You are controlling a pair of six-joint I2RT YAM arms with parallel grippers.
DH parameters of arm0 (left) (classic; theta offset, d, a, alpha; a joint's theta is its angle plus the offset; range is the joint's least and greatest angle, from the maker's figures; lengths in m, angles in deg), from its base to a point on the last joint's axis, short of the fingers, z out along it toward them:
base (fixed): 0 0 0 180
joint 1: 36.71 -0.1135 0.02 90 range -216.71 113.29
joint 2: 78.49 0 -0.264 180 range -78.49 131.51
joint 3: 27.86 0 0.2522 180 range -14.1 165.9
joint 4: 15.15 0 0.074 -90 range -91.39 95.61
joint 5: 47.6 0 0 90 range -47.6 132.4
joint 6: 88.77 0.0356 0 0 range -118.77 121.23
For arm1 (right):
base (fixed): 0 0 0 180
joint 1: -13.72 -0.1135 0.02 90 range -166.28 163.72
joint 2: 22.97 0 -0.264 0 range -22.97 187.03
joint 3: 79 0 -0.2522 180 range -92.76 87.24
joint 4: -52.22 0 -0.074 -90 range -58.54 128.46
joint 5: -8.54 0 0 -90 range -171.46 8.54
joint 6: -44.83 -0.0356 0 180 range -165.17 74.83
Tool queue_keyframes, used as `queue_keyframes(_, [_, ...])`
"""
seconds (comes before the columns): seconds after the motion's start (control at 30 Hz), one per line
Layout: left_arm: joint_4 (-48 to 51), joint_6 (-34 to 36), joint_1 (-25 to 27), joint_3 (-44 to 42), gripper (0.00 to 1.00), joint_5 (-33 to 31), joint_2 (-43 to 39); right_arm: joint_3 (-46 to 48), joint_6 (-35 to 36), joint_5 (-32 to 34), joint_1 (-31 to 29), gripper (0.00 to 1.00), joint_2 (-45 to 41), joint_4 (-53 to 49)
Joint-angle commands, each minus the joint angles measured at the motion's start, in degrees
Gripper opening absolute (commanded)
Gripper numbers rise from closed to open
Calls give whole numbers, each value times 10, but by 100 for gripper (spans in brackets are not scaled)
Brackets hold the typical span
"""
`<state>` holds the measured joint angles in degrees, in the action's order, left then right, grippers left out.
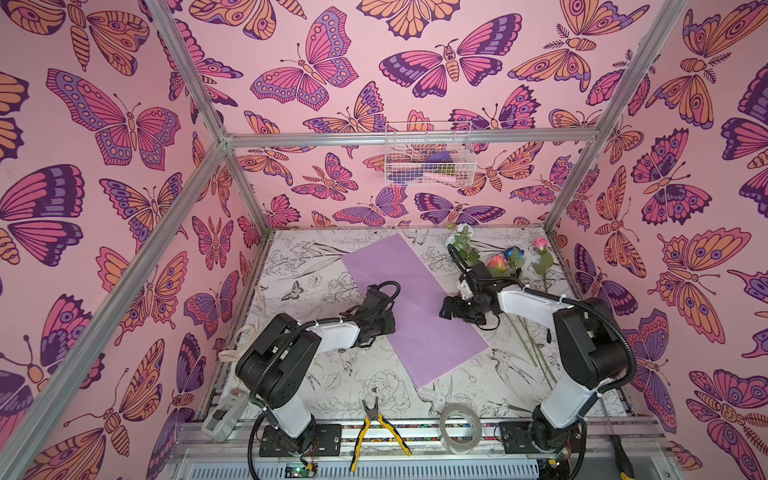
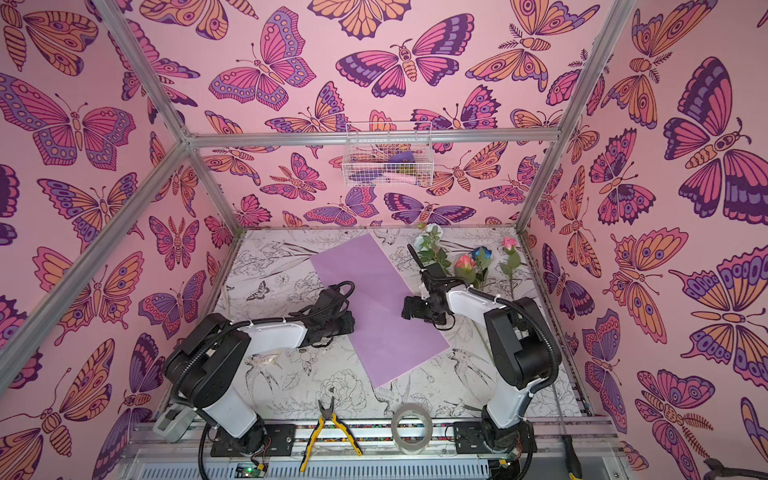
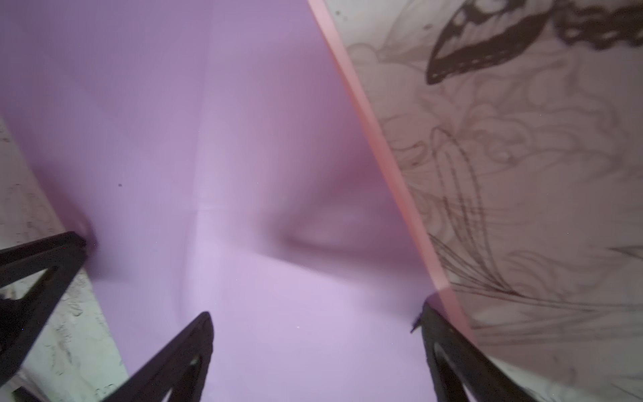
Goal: Tie the bouquet of fake flowers
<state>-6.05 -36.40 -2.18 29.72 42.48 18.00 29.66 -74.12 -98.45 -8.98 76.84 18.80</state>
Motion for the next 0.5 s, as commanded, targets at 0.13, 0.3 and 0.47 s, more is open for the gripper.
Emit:
queue_keyframes(0.13, [37, -7, 5, -7, 29, 10, 33, 38, -51, -102, -12, 93, 5, 27])
queue_keyframes(0.3, [37, -9, 5, -8, 29, 3, 25, 11, -17, -34, -15, 92, -17, -35])
queue_keyframes(0.47, [38, -14, 5, -15, 34, -2, 4, -35, 46, 109, -15, 97, -33, -134])
